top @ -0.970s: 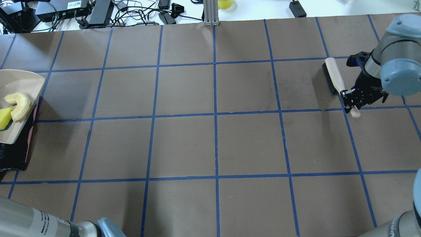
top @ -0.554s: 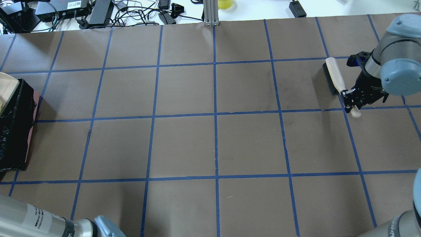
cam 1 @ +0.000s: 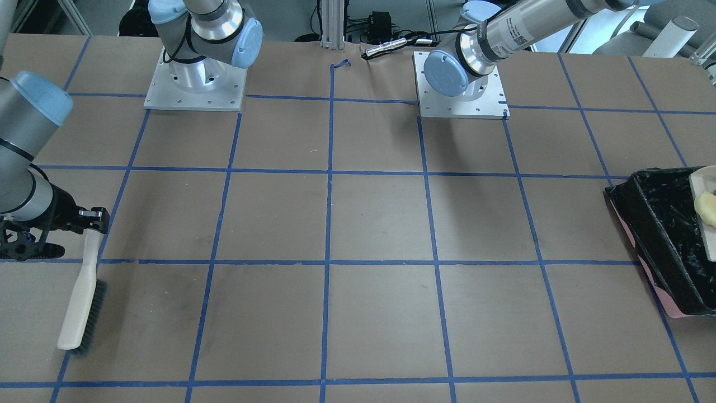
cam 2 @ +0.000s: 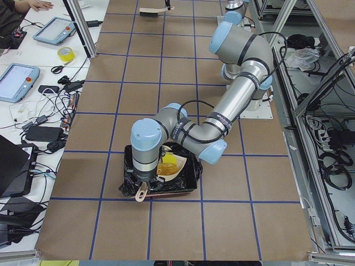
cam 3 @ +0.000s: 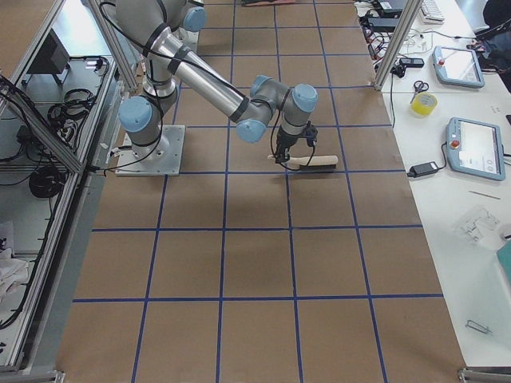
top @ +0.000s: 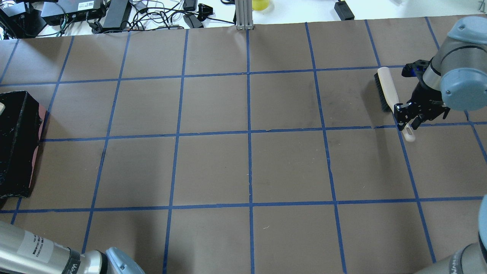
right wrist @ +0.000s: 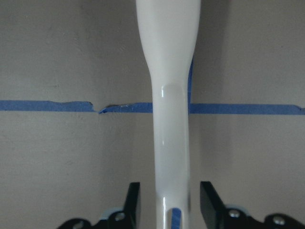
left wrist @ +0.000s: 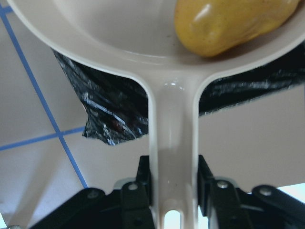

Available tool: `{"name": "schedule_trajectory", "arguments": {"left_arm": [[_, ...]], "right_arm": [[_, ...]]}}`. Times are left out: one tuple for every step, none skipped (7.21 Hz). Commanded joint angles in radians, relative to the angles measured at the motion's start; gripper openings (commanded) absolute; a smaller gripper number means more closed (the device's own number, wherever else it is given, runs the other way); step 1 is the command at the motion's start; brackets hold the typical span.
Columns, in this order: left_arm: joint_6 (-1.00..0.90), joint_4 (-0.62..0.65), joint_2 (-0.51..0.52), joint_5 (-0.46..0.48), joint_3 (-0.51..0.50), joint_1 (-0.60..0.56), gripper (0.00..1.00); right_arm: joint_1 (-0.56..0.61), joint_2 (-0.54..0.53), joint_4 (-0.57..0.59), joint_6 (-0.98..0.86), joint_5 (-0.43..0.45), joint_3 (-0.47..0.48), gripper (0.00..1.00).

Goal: Sweep and dump trash into bin
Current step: 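Open and raise the right gripper off the brush while the left holds the dustpan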

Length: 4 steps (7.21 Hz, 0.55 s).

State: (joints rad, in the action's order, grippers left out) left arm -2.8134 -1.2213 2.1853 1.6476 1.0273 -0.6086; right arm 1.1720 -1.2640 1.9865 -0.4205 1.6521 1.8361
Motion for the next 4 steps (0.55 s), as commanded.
{"name": "schedule_trajectory", "arguments": {"left_arm": [[-0.053, 0.119, 0.004, 0.021, 0.016, 0.001, 0.00], [-0.055, 0.127, -0.002, 0.023, 0.019, -0.003, 0.00], [-0.055, 0.128, -0.012, 0.027, 0.027, -0.008, 0.00], [-0.058, 0.196, -0.025, 0.078, 0.062, -0.011, 0.00]], "right_arm": [[0.000, 0.000, 0.000, 0.002, 0.000, 0.000, 0.64], [0.000, -0.002, 0.000, 0.002, 0.000, -0.001, 0.65], [0.000, -0.003, 0.005, 0.002, 0.005, -0.003, 0.65], [0.000, -0.017, -0.003, 0.002, 0.012, -0.012, 0.72]]}}
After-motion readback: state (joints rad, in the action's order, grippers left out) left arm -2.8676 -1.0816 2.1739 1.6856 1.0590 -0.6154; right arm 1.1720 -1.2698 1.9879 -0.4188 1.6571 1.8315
